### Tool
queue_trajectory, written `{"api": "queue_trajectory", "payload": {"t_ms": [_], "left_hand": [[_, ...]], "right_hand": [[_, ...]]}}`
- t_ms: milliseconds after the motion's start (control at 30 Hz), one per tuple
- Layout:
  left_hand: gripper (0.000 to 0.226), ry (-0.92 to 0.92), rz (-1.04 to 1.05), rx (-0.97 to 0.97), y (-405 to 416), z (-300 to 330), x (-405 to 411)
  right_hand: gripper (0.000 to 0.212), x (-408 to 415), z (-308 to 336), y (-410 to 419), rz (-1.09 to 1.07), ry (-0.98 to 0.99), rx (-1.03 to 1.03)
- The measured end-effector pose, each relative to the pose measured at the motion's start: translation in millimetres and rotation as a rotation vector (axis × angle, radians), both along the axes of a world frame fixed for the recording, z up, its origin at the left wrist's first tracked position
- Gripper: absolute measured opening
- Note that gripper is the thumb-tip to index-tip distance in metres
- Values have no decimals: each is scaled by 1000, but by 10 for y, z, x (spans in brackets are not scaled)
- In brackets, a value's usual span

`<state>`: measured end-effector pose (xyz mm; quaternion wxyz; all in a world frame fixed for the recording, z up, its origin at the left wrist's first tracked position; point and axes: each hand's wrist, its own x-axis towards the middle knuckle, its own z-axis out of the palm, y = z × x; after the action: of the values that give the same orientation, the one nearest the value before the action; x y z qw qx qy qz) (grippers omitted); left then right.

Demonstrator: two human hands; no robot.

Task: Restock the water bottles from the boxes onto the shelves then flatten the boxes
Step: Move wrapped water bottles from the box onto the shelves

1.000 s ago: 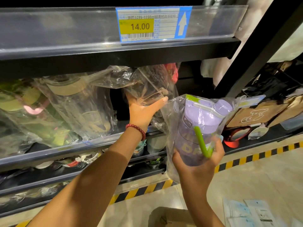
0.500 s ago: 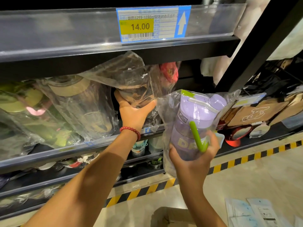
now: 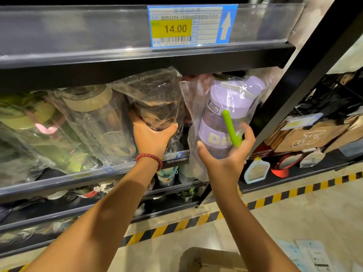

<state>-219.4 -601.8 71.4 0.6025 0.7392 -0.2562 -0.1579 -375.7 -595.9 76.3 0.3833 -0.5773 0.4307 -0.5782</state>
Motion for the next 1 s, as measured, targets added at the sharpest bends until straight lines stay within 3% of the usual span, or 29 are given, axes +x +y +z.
{"api": "queue_trajectory", "payload": {"t_ms": [333, 667, 867, 1000], "left_hand": [[83, -41, -39, 111, -14, -62, 100], [92, -78, -118, 35, 70, -72, 117], [69, 19, -120, 18, 52, -96, 136], [68, 9, -118, 24, 48, -98, 153]], "right_hand": [[83, 30, 73, -201, 28, -9, -4], [85, -71, 57, -230, 111, 26, -7], [85, -134, 87, -191, 247, 89, -67], [84, -153, 107, -204, 327, 37, -34]]}}
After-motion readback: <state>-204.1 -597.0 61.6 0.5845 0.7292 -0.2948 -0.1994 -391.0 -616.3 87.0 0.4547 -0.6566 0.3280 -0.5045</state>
